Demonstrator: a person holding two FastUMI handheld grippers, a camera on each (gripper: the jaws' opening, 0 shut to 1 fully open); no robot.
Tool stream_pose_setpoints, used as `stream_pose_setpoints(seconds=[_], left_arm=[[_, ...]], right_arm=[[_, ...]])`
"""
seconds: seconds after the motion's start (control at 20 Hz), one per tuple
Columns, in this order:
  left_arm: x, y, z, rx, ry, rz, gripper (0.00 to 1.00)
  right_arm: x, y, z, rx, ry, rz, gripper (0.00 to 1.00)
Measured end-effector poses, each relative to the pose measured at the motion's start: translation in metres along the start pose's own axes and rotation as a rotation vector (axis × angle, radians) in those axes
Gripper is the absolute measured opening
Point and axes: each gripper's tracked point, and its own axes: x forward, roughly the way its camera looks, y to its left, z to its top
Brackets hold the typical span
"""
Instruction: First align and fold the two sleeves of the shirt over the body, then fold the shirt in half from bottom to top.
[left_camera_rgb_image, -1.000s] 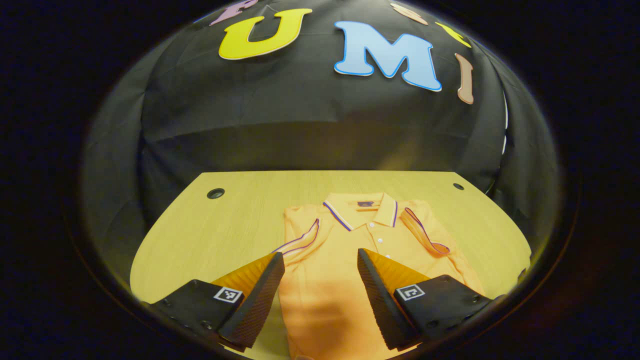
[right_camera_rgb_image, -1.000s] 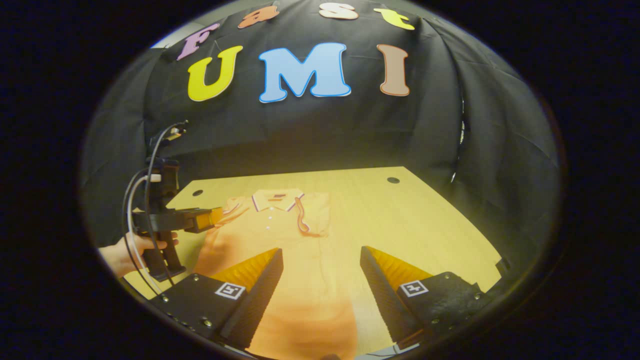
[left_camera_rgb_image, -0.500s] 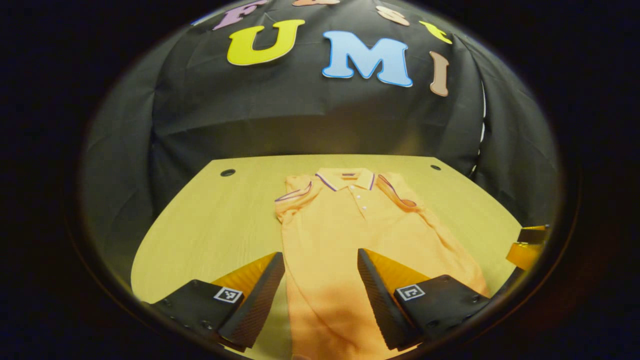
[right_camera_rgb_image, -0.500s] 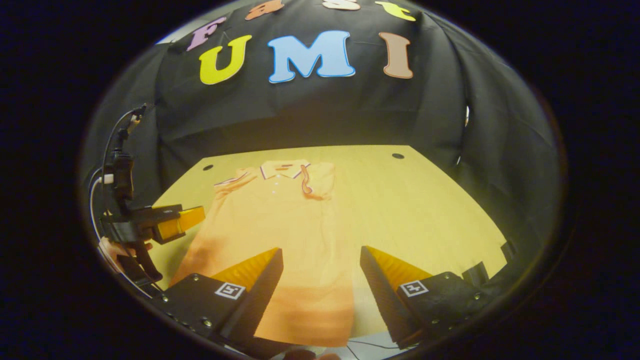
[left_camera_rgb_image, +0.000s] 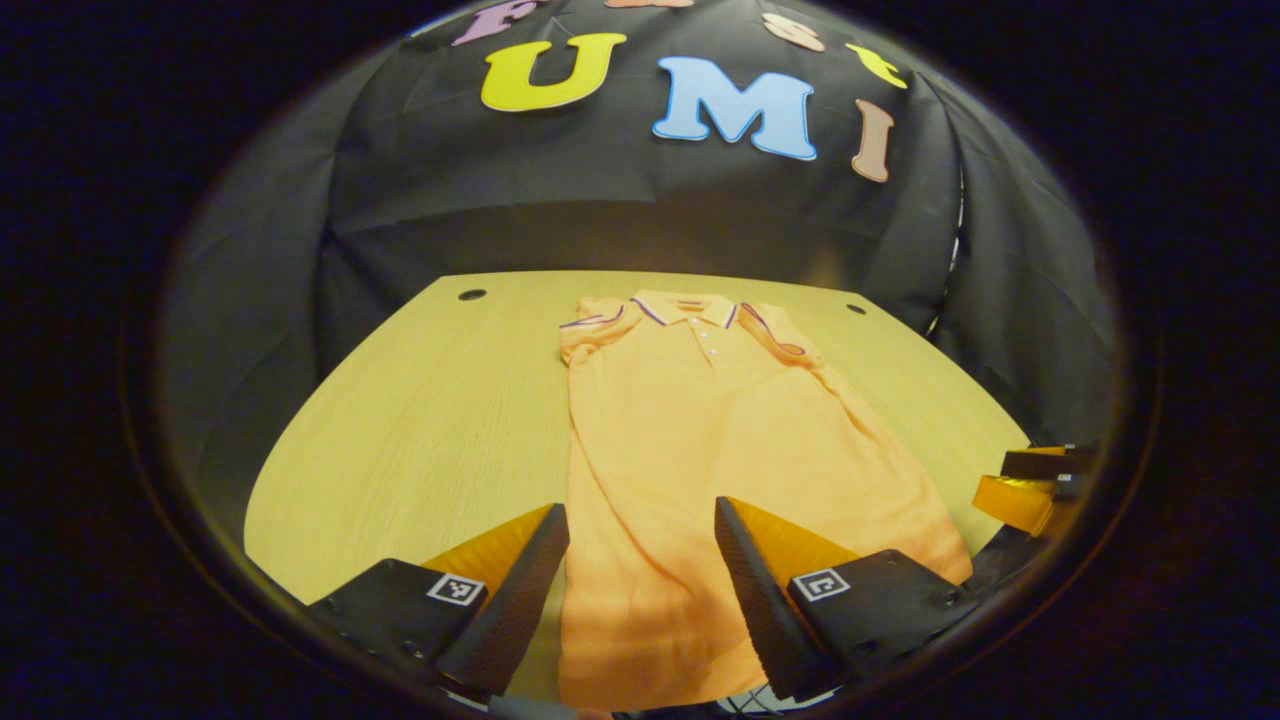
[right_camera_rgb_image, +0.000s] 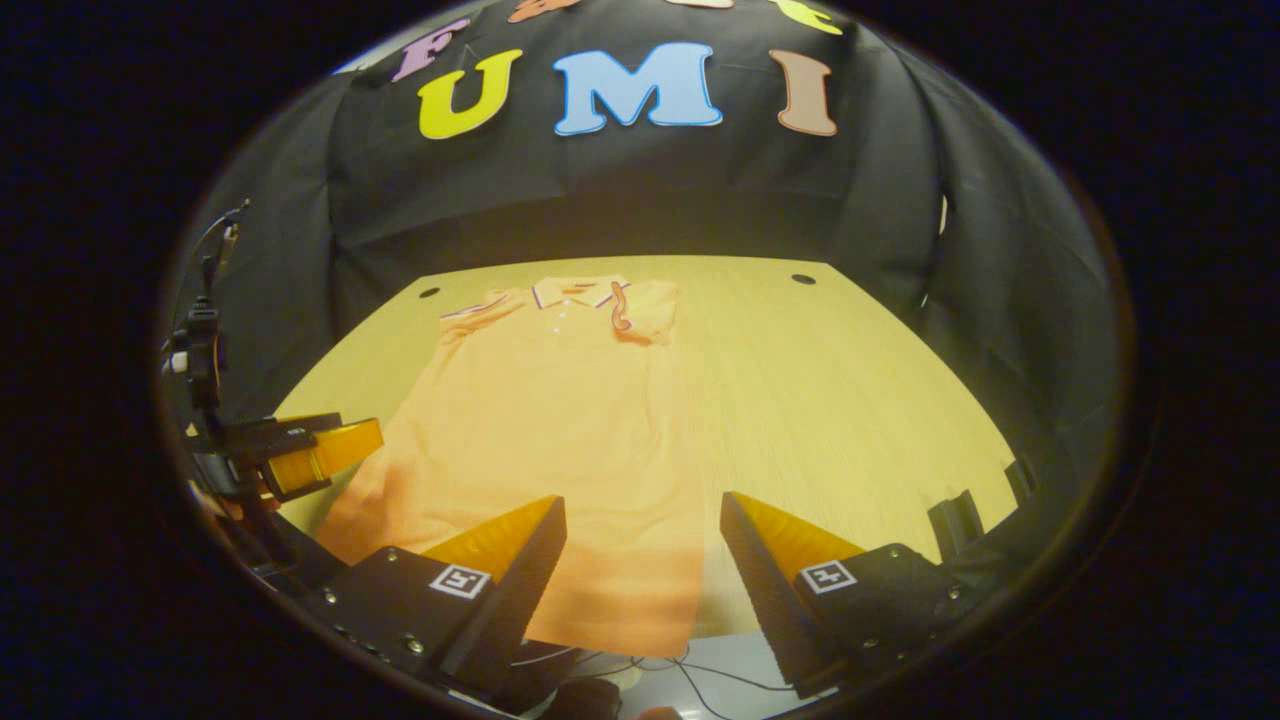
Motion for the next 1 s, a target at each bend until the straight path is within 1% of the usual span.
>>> stream_pose_setpoints(seconds=[0.15,0.2,0.4,0.5,0.55,0.6,0.75,0.9,1.0], left_arm=[[-0.013,-0.004,-0.02,0.027,0.021,-0.013,0.94],[-0.019,-0.006,-0.027,0.039,0.027,-0.021,0.97],[-0.036,-0.008,-0.057,0.063,0.058,-0.039,0.94],[-0.041,-0.004,-0.072,0.045,0.085,-0.04,0.94],[-0.044,-0.003,-0.075,0.038,0.088,-0.042,0.96],[-0.046,-0.003,-0.077,0.034,0.093,-0.041,0.94],[-0.046,-0.004,-0.088,0.034,0.104,-0.038,0.96],[-0.049,-0.008,-0.101,0.003,0.124,-0.038,0.96],[-0.051,-0.008,-0.104,0.006,0.114,-0.028,0.94]], right_arm=[[0.0,-0.002,-0.015,-0.016,0.024,-0.003,0.96],[0.001,-0.002,-0.021,-0.02,0.04,-0.005,0.96],[0.003,-0.001,-0.044,-0.004,0.097,0.008,0.97],[0.003,-0.003,-0.052,-0.008,0.12,0.005,0.97],[0.004,-0.004,-0.055,-0.011,0.127,0.0,0.97],[0.005,-0.005,-0.058,-0.01,0.133,-0.004,0.97],[0.008,-0.004,-0.07,-0.012,0.158,-0.007,0.97],[0.009,-0.002,-0.077,-0.024,0.176,-0.006,0.97],[0.011,0.002,-0.083,-0.021,0.188,0.001,0.97]])
